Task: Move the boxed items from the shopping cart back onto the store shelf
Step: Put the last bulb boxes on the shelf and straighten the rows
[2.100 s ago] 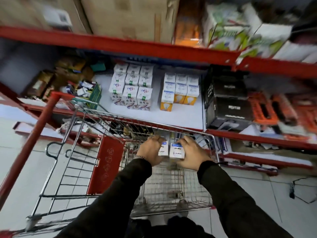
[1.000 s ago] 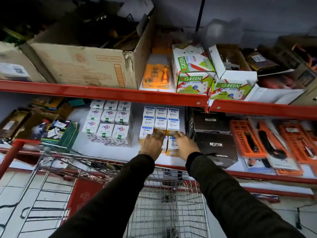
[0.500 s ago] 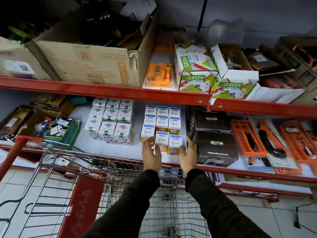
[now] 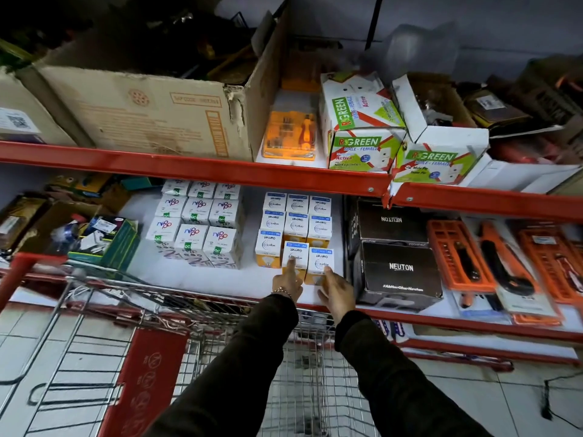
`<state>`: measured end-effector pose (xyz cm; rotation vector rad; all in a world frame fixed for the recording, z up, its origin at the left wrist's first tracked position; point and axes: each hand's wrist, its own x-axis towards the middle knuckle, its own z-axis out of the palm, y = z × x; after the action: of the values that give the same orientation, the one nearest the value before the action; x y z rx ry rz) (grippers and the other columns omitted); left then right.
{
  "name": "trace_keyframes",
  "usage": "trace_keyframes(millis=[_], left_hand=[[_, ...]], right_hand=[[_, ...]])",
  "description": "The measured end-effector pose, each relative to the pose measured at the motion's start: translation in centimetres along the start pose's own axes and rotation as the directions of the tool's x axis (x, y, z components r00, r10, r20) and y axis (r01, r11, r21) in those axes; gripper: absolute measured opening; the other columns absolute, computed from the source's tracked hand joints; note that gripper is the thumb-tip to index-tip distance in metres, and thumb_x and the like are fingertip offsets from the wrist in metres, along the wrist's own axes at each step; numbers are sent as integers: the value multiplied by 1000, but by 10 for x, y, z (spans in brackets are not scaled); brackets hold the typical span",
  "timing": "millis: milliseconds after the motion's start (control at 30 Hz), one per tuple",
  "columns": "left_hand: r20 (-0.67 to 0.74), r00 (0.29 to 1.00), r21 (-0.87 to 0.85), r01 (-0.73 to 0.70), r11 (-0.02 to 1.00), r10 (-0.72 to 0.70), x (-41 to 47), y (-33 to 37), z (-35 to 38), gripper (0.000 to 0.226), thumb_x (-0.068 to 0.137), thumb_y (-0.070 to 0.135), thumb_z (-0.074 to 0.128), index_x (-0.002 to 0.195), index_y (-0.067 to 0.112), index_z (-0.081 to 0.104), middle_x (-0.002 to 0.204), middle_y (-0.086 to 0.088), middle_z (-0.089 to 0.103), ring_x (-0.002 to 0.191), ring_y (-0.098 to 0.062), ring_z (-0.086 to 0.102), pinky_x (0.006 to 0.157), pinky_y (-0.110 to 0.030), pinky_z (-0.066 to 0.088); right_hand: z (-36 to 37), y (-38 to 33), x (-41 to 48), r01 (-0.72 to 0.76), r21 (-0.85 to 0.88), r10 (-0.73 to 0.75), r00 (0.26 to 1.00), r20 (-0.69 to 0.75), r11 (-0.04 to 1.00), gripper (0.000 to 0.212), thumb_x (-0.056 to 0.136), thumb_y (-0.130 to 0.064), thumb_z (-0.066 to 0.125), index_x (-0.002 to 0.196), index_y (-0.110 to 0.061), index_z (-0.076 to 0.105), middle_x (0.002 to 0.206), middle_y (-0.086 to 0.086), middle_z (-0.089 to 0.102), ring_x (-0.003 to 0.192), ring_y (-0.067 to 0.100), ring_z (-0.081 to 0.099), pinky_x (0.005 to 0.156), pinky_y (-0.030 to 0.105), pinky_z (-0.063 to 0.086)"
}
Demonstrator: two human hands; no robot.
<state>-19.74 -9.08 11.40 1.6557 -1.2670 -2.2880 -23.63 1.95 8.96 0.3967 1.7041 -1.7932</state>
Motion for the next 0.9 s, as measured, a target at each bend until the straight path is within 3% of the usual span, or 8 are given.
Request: trace_keyframes(millis=[100,167,333,467,600,733,833,900], left_hand=[[7,1000,-43,-2,999,2,9,0,3,56,96,46,50,131,2,50,75,1,48,65,-12,48,86,-30,41],[-12,1000,-61,-1,998,0,15,1,5,59,94,45,53,129,-2,53,75,-1,51,67,-17,51,84,-30,41],[-20,998,-147,54,988,-58,12,11,9,57,92,43,59,128,-1,56,98,-16,65,90,-30,63,58,-25,39],[-26,999,-111,38,993,-41,15,16,11,61,92,47,57,129,-1,54,93,-8,58,84,-24,54,79,-33,43],[-37,998,-135,38,990,-44,13,20,13,59,90,48,60,126,1,56,81,-5,55,69,-19,50,69,-31,42],[-33,997,-107,63,992,-66,14,19,13,69,87,54,60,131,1,52,111,-14,61,99,-32,58,79,-34,43],[-38,998,-87,53,995,-56,10,17,8,67,86,59,59,122,2,56,97,-11,58,94,-30,52,77,-34,43],[-28,997,-104,68,992,-72,4,15,0,58,86,61,57,104,6,56,88,-8,53,93,-28,52,76,-33,42]], right_hand=[[4,-4,2,-9,50,10,1000,-14,999,39,90,-36,67,101,1,67,91,8,72,90,17,68,79,26,55],[6,-8,3,-13,67,15,1000,-20,998,36,90,-35,67,98,0,66,91,9,71,90,17,67,80,26,56],[13,-17,9,-31,133,35,999,-23,991,27,91,-31,67,93,-3,66,89,8,70,90,16,65,78,25,55],[18,-23,14,-24,142,29,999,-29,990,22,92,-28,66,85,-7,65,86,9,70,90,18,64,77,26,54],[21,-25,18,-17,120,21,999,-31,993,26,93,-28,65,92,-2,66,83,8,70,89,19,64,76,26,55],[20,-25,19,-19,83,21,999,-26,996,32,92,-34,65,97,-2,66,89,9,71,93,20,64,76,27,53],[20,-25,12,-52,27,53,998,-46,998,40,87,-48,66,90,-8,69,93,5,71,87,14,59,76,26,49],[21,-24,2,-86,40,88,994,-68,995,43,83,-56,66,83,-14,72,91,-1,68,84,15,54,78,27,49]])
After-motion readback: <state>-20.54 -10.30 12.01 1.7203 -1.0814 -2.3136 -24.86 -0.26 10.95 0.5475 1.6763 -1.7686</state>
